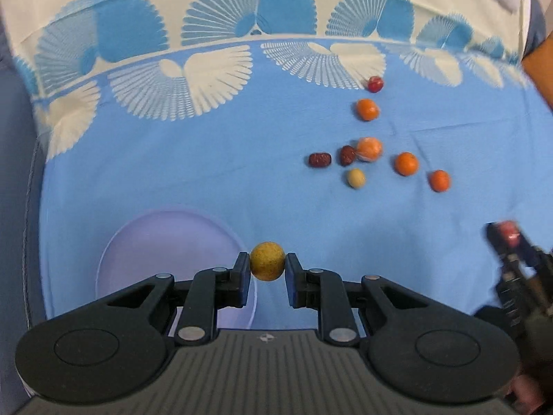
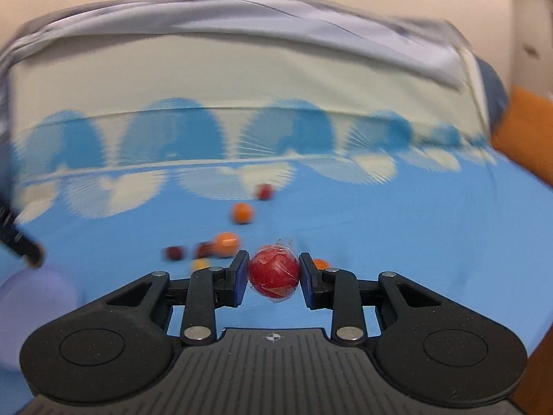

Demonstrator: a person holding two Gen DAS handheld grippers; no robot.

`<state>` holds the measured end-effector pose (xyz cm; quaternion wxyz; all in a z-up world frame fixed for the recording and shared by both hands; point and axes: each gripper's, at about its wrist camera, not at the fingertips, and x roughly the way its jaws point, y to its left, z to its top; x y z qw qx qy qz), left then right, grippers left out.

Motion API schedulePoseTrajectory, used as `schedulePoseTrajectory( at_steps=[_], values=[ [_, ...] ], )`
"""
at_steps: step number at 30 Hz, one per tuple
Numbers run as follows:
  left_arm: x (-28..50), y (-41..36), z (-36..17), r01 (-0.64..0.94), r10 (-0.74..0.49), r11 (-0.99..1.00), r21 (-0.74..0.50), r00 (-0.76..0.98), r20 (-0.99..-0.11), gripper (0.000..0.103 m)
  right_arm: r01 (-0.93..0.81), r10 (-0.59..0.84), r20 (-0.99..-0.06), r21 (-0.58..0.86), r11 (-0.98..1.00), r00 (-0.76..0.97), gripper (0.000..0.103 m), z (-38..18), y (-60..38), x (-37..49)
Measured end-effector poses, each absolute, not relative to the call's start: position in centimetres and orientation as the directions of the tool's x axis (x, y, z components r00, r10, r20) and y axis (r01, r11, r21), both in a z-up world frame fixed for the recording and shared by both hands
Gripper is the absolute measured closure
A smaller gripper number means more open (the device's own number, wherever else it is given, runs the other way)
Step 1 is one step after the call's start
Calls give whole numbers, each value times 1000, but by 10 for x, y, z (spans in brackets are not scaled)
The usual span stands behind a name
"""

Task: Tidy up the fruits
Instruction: 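Carry the yellow fruit and red netted fruit over the plate and release both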

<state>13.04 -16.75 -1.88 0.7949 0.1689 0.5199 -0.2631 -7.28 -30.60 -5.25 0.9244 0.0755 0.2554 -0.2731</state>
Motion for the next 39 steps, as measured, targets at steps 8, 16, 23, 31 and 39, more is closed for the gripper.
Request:
schedulePoseTrajectory(
  at_steps=[8, 16, 23, 31, 39],
  values=[
    [91, -78, 2, 536, -313, 839, -93, 336, -888, 80, 386, -345, -509, -26, 922, 789, 70, -33, -229, -75],
    [96, -41, 4, 505, -341, 853, -130, 352, -872, 80, 319, -291, -524, -39, 947, 800, 70, -26, -188, -63],
    [107, -29, 4, 474, -371, 865, -166, 378, -848, 80, 249, -230, -539, -40, 968, 810, 70, -17, -167, -50],
    [126, -16, -11, 444, -352, 878, -176, 353, -867, 80, 188, -166, -559, -19, 982, 812, 70, -22, -148, -25],
    [143, -16, -25, 430, -334, 887, -168, 347, -876, 80, 164, -140, -578, -10, 986, 804, 70, -30, -142, -6]
  ],
)
